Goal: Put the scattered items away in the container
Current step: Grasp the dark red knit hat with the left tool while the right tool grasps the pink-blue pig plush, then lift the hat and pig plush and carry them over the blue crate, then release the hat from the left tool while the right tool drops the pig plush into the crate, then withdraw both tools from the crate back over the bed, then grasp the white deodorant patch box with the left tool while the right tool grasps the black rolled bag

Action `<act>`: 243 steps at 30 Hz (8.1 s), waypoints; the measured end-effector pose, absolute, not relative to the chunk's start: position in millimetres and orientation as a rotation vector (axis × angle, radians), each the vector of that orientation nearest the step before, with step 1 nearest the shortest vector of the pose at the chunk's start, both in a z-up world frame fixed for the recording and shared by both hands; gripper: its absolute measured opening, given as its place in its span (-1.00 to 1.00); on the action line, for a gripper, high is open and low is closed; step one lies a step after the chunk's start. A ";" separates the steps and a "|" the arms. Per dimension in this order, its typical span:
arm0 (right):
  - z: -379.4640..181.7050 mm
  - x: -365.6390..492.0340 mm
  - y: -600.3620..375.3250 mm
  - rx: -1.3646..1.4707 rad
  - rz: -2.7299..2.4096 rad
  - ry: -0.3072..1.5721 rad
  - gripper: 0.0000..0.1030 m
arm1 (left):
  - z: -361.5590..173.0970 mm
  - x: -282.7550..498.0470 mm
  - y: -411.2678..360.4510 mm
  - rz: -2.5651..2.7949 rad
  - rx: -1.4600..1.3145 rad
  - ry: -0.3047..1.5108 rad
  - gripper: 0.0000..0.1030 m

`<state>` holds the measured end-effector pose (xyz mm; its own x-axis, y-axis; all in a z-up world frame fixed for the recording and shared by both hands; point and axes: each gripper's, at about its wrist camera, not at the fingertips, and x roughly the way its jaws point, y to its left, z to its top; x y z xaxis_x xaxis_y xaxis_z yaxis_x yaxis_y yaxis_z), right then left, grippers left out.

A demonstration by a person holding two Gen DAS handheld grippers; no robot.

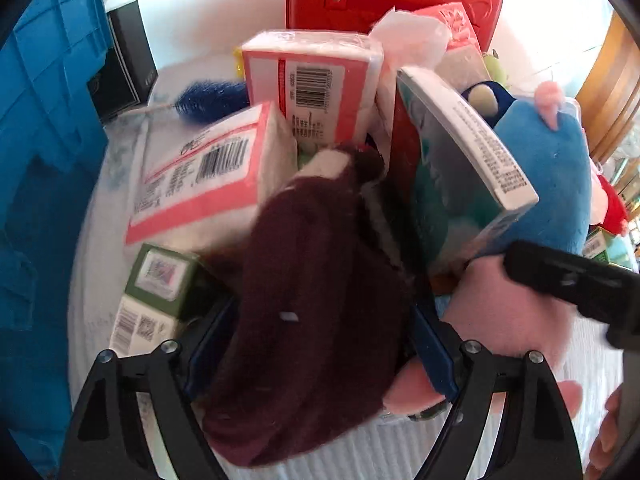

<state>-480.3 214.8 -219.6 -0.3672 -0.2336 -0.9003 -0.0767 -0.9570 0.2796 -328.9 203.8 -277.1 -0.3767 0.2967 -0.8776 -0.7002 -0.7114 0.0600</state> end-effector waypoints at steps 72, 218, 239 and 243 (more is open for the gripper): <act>-73.8 -322.6 237.4 1.156 -2.687 -0.195 0.25 | -107.9 -169.3 94.7 2.067 -0.675 0.501 -0.76; -121.8 -208.7 202.6 1.613 -2.733 -0.336 1.00 | -211.5 -120.1 -87.4 1.760 -0.962 0.702 0.42; -244.6 -385.7 180.5 1.754 -2.482 -0.114 1.00 | -306.1 -195.4 48.0 1.907 -1.068 0.838 0.43; -261.7 -399.0 178.8 1.756 -2.430 -0.100 1.00 | -315.9 -191.7 61.0 1.960 -0.986 0.932 0.60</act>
